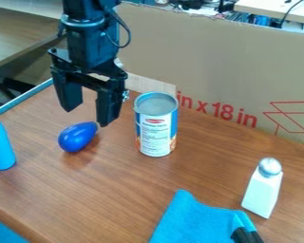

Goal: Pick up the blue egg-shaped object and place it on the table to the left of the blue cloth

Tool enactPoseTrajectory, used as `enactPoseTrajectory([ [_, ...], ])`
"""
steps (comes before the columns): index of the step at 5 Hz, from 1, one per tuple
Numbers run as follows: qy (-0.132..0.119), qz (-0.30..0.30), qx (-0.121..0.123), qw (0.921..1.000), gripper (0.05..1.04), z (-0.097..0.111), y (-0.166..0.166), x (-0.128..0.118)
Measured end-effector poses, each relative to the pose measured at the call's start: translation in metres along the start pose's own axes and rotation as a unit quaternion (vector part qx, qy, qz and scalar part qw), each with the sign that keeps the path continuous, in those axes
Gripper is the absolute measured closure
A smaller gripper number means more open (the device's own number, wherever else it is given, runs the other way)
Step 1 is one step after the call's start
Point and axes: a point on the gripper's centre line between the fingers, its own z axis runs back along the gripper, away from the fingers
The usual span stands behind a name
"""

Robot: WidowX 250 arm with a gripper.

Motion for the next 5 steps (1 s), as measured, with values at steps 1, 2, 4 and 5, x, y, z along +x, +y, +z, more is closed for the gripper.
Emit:
enactPoseTrajectory([
  [1,0.01,-0.001,-0.002,0.9999,0.083,-0.005,-0.001,-0.001],
  [2,0.002,-0.013,-0.015,0.9998,0.083,0.004,0.01,0.015],
  [4,0.015,0.017,-0.014,0.9997,0.083,-0.002,0.054,0.048],
  [5,0.026,0.036,0.006,0.999,0.083,-0.021,0.075,0.058],
])
